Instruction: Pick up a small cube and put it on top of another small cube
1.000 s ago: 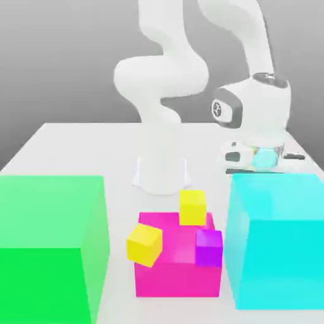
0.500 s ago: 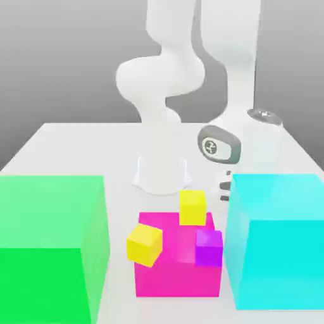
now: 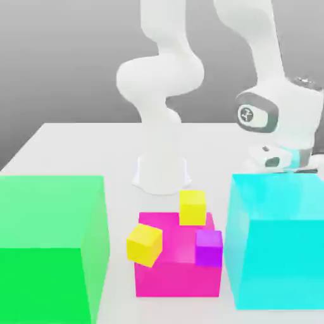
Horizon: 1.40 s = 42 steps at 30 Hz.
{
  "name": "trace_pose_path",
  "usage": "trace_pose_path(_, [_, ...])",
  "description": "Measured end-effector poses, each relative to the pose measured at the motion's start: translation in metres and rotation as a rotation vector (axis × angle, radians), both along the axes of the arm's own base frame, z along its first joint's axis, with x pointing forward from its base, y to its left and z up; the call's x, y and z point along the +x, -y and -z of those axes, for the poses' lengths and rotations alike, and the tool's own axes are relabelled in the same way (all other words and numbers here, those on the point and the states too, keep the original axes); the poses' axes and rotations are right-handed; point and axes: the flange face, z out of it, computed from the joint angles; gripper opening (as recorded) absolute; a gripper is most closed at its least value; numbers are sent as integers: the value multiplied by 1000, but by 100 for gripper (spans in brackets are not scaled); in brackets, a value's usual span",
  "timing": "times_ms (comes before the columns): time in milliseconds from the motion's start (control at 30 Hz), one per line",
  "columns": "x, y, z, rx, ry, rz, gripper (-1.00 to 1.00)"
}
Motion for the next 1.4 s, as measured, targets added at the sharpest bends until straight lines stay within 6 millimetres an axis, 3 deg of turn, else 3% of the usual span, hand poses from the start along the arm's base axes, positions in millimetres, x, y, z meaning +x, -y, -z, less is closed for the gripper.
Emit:
trace_pose_path(133, [-1,-47,-16,8,43,-341,-100])
trace_pose_path(300, [33,-87,-66,-13,196,-678,-100])
trace_pose_path(333, [46,-87,-77,-24,228,-698,-100])
trace_pose_path(533, [144,-27,-136,-99,382,-471,-100])
trace_pose_path(567, [146,-27,-146,-101,403,-435,-100])
trace_pose_path(667, [191,30,-166,-110,420,-143,-100])
trace_pose_path(1033, [228,140,-188,-1,320,795,-100])
trace_pose_path(1333, [235,231,-204,102,184,1558,-100])
trace_pose_path(1400, [230,241,-197,104,140,1695,-100])
